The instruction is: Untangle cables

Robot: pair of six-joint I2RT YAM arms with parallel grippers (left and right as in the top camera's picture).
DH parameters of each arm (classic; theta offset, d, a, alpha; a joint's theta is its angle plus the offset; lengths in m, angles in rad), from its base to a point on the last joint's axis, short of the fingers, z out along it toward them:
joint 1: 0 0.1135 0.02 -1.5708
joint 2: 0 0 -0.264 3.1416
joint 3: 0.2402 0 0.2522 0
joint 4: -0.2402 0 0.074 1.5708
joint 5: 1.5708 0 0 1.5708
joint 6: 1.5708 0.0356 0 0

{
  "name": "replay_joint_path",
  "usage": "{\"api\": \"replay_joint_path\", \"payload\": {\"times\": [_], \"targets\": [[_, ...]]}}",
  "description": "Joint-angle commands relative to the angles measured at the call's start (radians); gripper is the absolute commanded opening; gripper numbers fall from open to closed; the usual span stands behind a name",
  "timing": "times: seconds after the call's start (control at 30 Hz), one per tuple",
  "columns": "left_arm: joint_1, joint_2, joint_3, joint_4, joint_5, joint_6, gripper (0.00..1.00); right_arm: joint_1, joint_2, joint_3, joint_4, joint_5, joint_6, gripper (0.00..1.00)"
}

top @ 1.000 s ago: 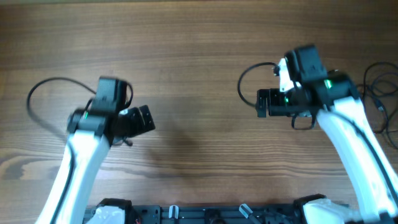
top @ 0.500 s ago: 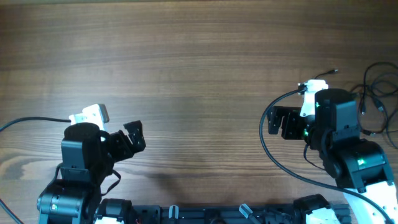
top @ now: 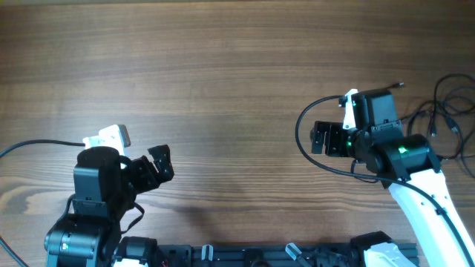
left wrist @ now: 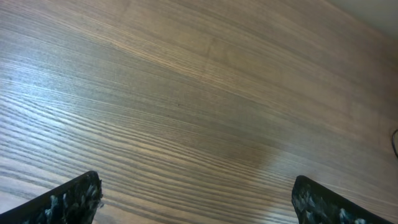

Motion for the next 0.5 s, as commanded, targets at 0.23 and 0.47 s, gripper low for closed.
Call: {"api": "replay_joint_path", "payload": {"times": [0.23,0.47], "targets": [[-0.003,-0.001,-0.008,-0.001,-0.014,0.020,1.00,-0.020,-0.291,-0.010,0.013,0.080,-0.064,1.00],[-0.003,-0.001,-0.008,-0.001,-0.014,0.020,1.00,-0.092,-0.552,-0.253,0.348,0.064,-0.143,1.00]]}}
